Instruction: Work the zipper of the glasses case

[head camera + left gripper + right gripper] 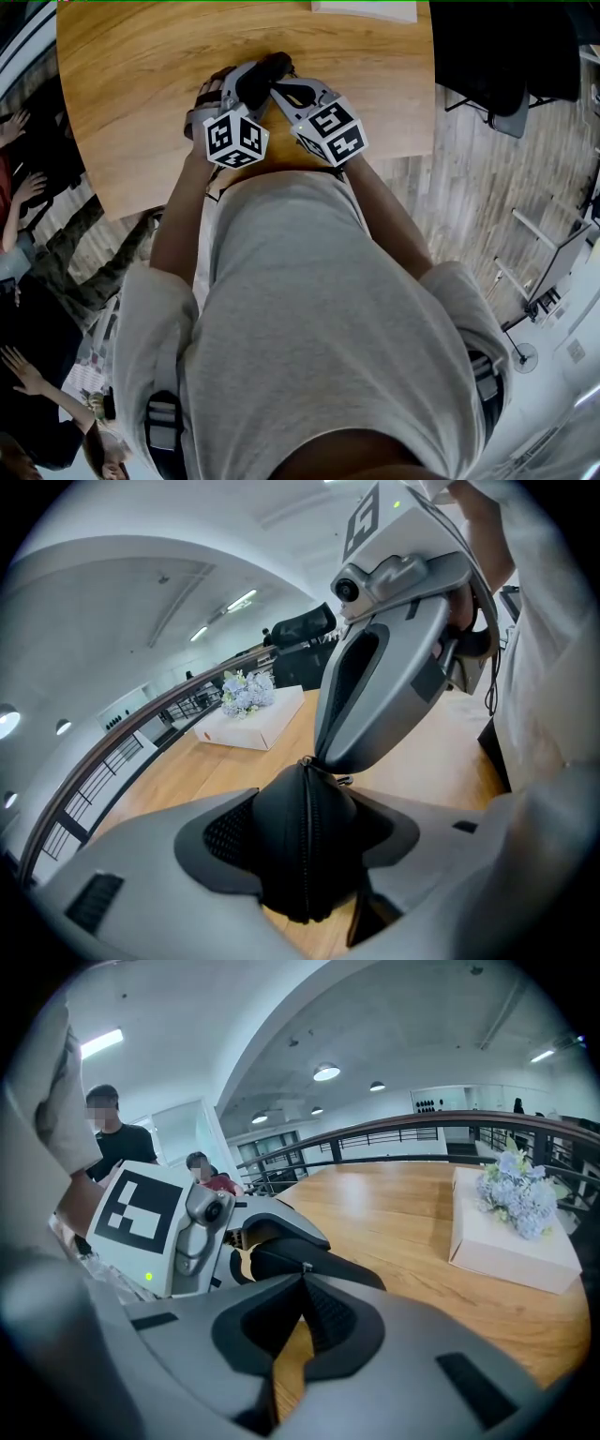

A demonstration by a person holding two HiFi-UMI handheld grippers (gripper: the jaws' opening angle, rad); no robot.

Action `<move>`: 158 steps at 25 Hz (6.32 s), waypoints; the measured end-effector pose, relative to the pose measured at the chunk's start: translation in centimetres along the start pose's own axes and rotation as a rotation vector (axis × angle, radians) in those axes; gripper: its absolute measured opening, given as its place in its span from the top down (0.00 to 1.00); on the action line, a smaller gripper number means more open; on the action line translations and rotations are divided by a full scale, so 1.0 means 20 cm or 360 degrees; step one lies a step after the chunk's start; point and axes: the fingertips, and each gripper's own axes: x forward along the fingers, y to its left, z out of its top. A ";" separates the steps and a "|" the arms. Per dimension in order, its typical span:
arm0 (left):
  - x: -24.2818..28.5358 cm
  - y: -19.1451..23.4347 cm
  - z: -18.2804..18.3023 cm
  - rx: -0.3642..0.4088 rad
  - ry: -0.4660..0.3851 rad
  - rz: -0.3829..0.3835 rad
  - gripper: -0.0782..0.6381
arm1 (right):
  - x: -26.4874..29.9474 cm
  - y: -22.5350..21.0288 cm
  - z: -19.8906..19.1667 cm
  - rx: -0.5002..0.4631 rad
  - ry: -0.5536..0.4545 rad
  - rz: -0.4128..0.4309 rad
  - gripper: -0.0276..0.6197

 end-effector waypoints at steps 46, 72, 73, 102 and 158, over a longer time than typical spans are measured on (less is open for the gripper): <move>-0.11 0.06 0.16 0.0230 -0.0142 0.0072 0.51 | -0.16 -0.07 0.12 0.0152 -0.0160 0.0064 0.92; -0.06 0.01 0.13 0.0140 -0.0070 0.0003 0.51 | -0.29 0.01 0.19 0.0048 -0.0270 0.0091 0.92; -0.07 0.01 0.14 0.0161 -0.0105 0.0000 0.51 | -0.30 -0.02 0.19 0.0062 -0.0289 0.0099 0.92; -0.30 0.00 0.23 0.0258 -0.0515 -0.0170 0.51 | -0.27 0.11 0.19 0.0090 -0.0471 0.0700 0.89; -0.45 0.17 -0.41 -0.0867 -0.0164 0.0324 0.84 | 0.30 -0.21 0.01 -0.1610 0.0648 -0.0158 0.57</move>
